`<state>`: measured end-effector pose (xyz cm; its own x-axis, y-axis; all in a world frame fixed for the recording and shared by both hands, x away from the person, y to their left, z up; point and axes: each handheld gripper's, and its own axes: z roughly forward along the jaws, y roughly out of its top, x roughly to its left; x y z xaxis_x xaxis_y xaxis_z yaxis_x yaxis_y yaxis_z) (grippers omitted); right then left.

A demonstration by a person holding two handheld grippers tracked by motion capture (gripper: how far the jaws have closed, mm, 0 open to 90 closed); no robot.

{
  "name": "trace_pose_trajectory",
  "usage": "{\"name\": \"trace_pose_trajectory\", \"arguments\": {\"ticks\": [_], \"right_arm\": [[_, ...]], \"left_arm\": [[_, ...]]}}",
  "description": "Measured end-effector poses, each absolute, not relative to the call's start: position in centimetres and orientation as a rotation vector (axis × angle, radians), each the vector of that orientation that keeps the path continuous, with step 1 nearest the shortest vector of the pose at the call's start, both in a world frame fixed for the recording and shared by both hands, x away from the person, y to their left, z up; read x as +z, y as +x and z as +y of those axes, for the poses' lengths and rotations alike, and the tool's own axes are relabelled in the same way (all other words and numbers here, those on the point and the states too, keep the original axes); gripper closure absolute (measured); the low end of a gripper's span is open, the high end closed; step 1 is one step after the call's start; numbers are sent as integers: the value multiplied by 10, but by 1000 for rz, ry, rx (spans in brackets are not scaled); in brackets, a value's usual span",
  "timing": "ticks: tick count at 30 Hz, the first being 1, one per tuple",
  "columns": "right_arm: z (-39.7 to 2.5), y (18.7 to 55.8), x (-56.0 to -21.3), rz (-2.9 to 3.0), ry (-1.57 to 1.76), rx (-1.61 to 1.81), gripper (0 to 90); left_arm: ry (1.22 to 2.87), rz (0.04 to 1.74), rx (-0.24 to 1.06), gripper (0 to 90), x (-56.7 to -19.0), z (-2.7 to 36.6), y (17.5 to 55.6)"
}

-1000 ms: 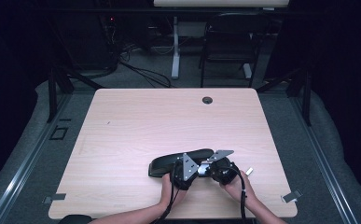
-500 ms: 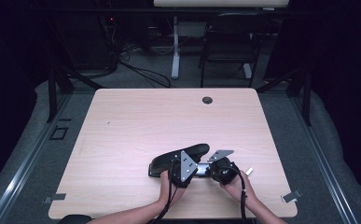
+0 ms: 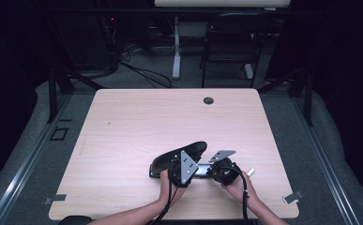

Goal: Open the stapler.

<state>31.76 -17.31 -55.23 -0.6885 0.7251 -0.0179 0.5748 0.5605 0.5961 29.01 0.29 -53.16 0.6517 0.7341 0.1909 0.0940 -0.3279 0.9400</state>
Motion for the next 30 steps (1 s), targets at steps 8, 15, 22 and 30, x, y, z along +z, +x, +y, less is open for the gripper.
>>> {"name": "trace_pose_trajectory", "arguments": {"ticks": [8, 15, 22, 30], "right_arm": [[-172, 318, -552, 2538, 1074, 825, 900], [-169, 318, -551, 2540, 1050, 798, 900], [-167, 317, -552, 2531, 1061, 815, 900], [-166, 318, -551, 2549, 1045, 793, 900]], "left_arm": [[1785, 653, 770, 900, -525, 7, 290], [1769, 666, 775, 900, -523, 7, 292], [1737, 699, 770, 900, -517, 13, 293], [1727, 720, 764, 900, -513, 17, 295]]}}
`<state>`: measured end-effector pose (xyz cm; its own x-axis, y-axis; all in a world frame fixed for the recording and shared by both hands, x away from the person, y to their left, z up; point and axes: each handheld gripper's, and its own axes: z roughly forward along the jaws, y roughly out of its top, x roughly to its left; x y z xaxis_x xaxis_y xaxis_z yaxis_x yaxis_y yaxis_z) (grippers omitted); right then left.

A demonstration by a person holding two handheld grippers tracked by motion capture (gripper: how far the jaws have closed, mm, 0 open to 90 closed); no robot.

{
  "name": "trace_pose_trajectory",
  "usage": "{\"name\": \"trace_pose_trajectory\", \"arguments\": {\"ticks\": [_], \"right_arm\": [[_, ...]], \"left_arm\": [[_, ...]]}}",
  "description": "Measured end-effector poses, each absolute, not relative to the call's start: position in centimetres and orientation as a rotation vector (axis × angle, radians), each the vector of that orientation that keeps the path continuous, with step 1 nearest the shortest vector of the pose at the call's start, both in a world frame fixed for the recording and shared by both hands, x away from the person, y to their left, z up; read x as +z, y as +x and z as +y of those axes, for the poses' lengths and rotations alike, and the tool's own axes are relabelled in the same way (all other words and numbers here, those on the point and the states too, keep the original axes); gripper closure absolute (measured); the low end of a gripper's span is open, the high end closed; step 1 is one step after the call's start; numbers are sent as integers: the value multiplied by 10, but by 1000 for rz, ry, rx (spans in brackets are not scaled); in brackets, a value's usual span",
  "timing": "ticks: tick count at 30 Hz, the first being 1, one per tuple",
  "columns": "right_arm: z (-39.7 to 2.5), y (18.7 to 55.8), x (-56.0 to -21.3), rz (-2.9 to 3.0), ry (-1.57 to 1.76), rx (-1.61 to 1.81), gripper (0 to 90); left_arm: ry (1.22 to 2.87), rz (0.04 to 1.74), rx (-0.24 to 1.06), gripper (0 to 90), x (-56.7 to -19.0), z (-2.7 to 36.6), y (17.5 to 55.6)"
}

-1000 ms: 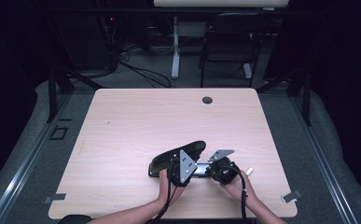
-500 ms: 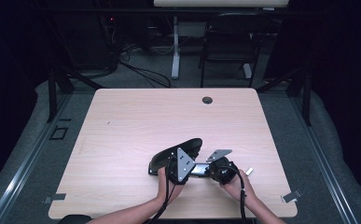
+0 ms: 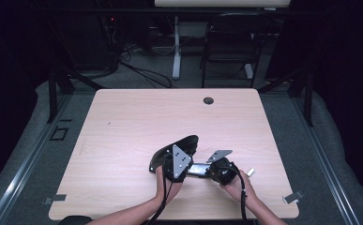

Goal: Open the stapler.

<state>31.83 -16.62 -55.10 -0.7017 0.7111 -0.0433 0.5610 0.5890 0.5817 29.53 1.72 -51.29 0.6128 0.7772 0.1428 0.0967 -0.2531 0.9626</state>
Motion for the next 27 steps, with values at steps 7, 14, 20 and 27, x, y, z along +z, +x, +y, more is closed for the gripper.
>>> {"name": "trace_pose_trajectory", "arguments": {"ticks": [7, 14, 20, 27], "right_arm": [[-166, 319, -551, 2555, 1050, 797, 900], [-166, 319, -550, 2560, 1053, 790, 900], [-166, 319, -550, 2562, 1056, 794, 900], [-167, 320, -550, 2563, 1059, 793, 900]], "left_arm": [[1714, 732, 750, 900, -508, 22, 296], [1697, 731, 742, 900, -502, 26, 297], [1677, 754, 741, 900, -500, 29, 296], [1664, 772, 735, 900, -496, 35, 297]]}}
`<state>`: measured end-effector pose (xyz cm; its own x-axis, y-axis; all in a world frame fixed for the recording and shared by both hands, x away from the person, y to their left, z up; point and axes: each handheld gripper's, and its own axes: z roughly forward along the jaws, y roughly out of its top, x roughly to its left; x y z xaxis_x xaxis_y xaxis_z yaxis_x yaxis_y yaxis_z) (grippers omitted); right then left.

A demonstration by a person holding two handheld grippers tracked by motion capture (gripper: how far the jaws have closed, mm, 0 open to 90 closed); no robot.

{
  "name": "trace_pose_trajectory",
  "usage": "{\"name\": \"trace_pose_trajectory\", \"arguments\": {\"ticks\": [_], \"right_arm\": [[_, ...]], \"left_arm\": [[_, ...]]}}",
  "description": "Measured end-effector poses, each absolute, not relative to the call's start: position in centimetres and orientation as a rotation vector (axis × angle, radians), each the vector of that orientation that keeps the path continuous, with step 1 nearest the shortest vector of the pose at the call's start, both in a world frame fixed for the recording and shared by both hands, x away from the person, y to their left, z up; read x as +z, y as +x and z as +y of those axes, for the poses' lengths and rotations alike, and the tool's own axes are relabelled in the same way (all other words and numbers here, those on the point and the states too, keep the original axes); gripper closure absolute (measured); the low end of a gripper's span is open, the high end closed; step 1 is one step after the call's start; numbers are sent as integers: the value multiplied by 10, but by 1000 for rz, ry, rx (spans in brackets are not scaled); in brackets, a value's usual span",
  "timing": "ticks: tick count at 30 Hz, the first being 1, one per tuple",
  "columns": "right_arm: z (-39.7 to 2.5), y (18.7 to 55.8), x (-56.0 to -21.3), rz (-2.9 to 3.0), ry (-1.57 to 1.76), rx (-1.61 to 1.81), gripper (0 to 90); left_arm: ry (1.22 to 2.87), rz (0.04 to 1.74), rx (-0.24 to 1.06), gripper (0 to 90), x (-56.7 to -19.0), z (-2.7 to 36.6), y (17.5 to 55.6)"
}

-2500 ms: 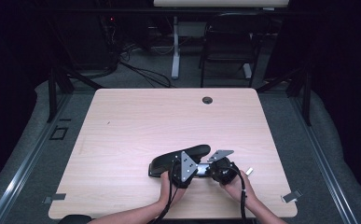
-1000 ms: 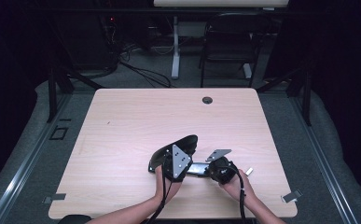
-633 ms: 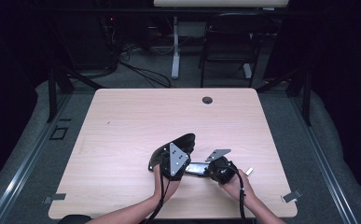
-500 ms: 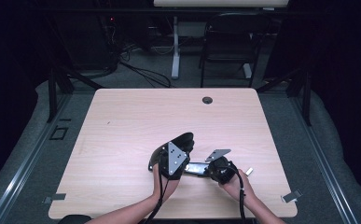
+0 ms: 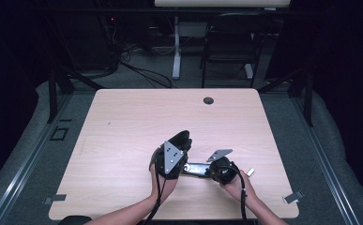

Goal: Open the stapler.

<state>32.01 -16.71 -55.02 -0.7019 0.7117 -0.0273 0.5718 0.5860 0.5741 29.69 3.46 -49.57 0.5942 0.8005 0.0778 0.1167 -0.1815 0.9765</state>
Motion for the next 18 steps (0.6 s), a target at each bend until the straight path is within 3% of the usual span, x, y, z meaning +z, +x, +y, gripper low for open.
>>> {"name": "trace_pose_trajectory", "arguments": {"ticks": [13, 18], "right_arm": [[-166, 319, -550, 2555, 1060, 785, 900], [-167, 320, -550, 2553, 1067, 792, 900]], "left_arm": [[1609, 822, 729, 900, -486, 52, 297], [1577, 869, 664, 900, -483, 56, 296]]}}
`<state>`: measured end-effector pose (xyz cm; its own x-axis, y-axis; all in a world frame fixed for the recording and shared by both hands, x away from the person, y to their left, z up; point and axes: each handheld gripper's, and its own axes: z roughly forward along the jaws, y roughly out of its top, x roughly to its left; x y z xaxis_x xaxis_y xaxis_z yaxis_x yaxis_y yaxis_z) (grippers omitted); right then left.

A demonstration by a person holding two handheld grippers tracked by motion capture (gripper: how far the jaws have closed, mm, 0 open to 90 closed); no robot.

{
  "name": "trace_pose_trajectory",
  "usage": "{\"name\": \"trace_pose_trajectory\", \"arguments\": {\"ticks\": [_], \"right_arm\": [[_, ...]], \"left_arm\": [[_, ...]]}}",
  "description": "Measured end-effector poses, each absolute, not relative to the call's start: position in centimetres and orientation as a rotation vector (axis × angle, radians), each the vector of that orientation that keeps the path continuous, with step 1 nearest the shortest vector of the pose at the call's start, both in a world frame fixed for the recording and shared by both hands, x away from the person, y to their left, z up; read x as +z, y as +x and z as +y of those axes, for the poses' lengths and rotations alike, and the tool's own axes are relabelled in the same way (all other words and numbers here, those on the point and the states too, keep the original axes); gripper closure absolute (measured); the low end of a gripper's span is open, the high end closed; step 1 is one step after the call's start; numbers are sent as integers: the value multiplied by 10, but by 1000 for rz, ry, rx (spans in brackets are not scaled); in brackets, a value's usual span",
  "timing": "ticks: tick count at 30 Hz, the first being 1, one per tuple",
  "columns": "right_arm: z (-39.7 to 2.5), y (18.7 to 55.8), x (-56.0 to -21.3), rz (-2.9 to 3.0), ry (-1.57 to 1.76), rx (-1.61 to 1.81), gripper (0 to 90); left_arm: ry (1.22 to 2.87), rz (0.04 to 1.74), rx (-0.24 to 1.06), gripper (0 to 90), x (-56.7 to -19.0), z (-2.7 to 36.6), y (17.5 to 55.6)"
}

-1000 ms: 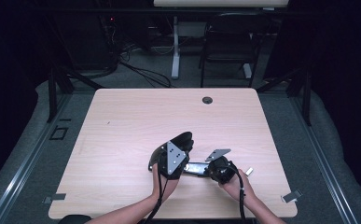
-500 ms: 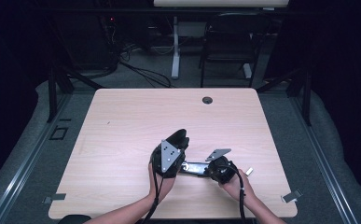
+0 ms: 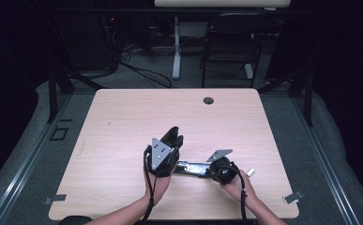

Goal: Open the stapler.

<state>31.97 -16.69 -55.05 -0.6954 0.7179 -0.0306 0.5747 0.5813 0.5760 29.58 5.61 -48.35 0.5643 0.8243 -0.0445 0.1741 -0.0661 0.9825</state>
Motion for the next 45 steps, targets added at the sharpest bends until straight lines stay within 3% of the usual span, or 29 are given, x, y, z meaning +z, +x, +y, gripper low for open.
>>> {"name": "trace_pose_trajectory", "arguments": {"ticks": [20, 45], "right_arm": [[-167, 320, -551, 2555, 1055, 793, 900], [-168, 320, -550, 2564, 1050, 790, 900]], "left_arm": [[1545, 921, 617, 900, -475, 73, 297], [1529, 907, 685, 900, -470, 83, 300]]}}
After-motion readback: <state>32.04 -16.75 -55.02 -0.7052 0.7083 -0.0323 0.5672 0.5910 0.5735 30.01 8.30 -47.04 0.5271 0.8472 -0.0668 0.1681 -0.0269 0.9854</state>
